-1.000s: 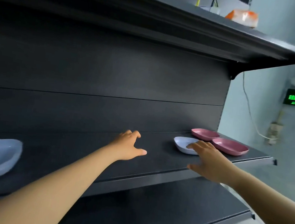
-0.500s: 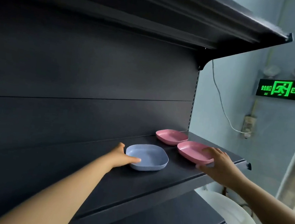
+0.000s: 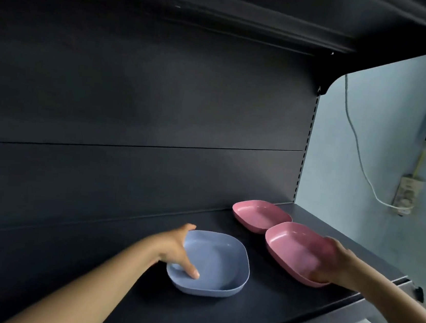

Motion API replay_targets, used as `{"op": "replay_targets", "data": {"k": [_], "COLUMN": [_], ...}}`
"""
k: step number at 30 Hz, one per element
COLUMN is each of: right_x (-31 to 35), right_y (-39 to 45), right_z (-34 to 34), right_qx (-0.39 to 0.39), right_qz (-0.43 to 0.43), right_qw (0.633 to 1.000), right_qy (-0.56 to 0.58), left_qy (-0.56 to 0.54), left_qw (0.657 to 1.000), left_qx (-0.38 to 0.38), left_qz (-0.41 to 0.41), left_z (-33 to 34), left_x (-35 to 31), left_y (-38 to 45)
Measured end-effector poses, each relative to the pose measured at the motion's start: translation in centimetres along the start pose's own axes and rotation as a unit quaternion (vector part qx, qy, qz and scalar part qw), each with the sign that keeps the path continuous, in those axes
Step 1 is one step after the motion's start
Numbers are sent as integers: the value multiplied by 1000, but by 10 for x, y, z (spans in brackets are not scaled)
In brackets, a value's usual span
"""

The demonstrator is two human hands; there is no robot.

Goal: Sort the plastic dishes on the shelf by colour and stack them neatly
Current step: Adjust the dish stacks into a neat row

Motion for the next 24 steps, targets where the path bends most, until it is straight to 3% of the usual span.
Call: {"op": "replay_targets", "data": {"k": [4, 11, 14, 18, 24], "right_x": [-22, 1, 5, 17, 34], "right_y": [28, -6, -20, -32, -49], "right_z": [11, 0, -5, -6, -7], "right_qx": [-18, -36, -79, -124, -187], "right_qz": [-34, -41, -52, -79, -84], "right_qw": [996, 976, 967, 954, 932], "right_qy": [76, 211, 238, 261, 298], "left_qy": [-100, -207, -259, -384, -513], "left_qw": [993, 967, 954, 901, 821], "left_qx": [-48, -96, -117, -196, -247], "left_qz": [-31, -117, -97, -43, -53], "left_z": [7, 21, 28, 35, 37], "left_x": [7, 14, 12, 15, 31], "left_y": [-9, -21, -31, -60, -98]}}
Point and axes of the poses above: each hand's wrist, its own y-axis towards the middle knuckle, its own z-axis out of the palm, x = y × z, the point moved 5 cm from there along y, towards the middle knuckle, and after that the axes turned 14 degrees about -z, right-handed, at the moved point
